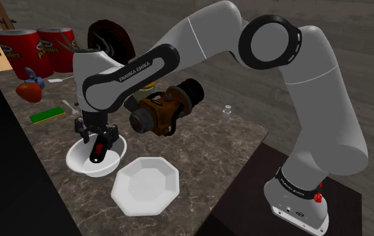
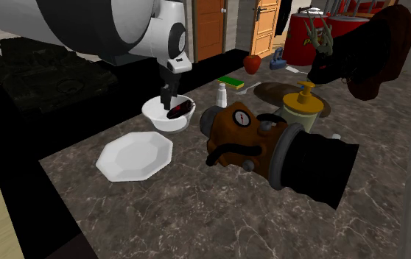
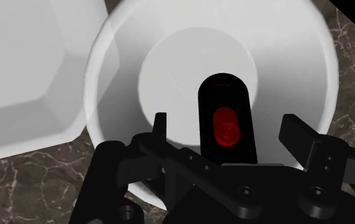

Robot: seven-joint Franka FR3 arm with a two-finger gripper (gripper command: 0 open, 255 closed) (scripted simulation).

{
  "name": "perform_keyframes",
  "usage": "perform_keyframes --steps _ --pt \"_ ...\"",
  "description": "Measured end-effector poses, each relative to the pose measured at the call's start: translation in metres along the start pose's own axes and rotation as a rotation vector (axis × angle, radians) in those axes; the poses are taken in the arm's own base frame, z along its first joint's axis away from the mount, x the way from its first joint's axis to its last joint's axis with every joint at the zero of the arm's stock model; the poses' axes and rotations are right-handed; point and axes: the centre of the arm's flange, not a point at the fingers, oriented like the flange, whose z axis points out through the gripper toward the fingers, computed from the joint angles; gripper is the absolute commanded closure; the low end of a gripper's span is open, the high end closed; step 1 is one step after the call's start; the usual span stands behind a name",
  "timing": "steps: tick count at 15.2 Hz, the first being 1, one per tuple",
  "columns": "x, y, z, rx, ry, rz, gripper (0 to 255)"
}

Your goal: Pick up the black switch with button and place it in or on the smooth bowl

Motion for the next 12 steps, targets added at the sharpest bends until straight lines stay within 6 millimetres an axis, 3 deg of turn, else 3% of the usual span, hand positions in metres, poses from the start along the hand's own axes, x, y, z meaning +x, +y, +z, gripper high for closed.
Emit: perform_keyframes --steps 2,6,12 --pt "-0.001 -0.002 -0.006 0.000 0.000 0.000 0" --pt "-0.001 -0.001 -0.046 0.001 0.000 0.000 0" --pt "0.000 0.000 -0.050 0.000 0.000 0.000 0"
